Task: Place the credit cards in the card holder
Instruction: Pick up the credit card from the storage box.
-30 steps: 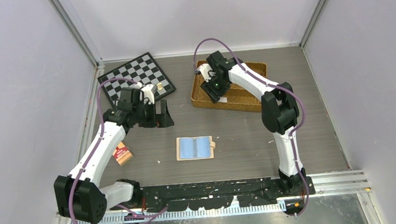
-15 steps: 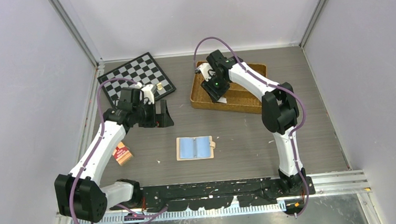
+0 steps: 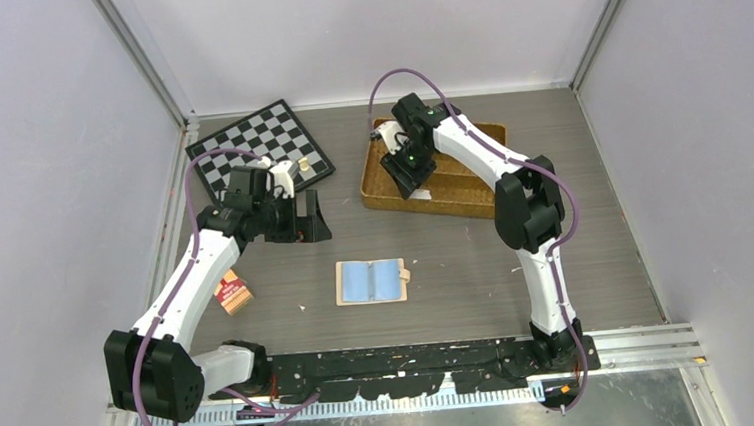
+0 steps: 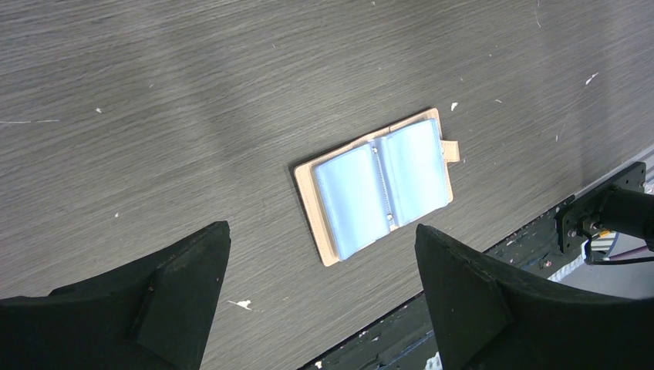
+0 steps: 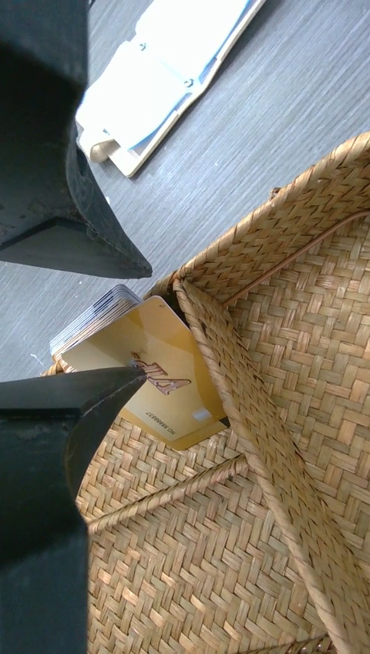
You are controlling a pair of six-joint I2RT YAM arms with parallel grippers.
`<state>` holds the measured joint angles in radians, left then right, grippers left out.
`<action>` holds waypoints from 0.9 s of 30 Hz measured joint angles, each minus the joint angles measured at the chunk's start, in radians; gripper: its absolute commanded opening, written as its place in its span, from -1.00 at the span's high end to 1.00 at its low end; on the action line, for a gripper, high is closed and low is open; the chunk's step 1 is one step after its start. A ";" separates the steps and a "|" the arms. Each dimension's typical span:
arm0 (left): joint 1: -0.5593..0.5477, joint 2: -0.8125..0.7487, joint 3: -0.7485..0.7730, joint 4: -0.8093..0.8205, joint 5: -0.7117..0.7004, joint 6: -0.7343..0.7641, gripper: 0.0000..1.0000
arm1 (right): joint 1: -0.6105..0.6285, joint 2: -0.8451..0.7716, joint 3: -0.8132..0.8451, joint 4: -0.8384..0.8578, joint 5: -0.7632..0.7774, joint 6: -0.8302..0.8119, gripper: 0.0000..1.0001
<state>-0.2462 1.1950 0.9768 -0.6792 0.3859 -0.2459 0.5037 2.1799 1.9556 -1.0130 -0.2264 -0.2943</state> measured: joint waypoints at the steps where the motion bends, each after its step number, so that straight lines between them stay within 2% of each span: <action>1: 0.000 0.000 0.000 0.000 0.000 0.000 -0.83 | 0.000 0.000 0.001 -0.002 -0.002 0.002 0.10; 4: 0.002 0.000 0.000 0.000 0.000 0.000 -0.83 | 0.000 0.001 0.005 -0.012 -0.008 0.006 0.25; 11: 0.006 0.000 0.000 0.000 0.000 0.000 -0.82 | 0.000 0.002 0.016 -0.015 -0.009 0.009 0.45; 20: 0.007 0.000 -0.001 0.000 0.004 0.000 -0.82 | 0.000 0.002 0.027 -0.004 -0.002 0.012 0.81; 27: 0.007 0.000 -0.001 0.000 0.008 0.000 -0.81 | 0.001 -0.042 -0.043 0.076 0.044 0.032 0.98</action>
<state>-0.2390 1.1950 0.9756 -0.6792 0.3939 -0.2459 0.5049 2.1380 1.9121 -0.9375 -0.1822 -0.2626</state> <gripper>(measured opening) 0.908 0.043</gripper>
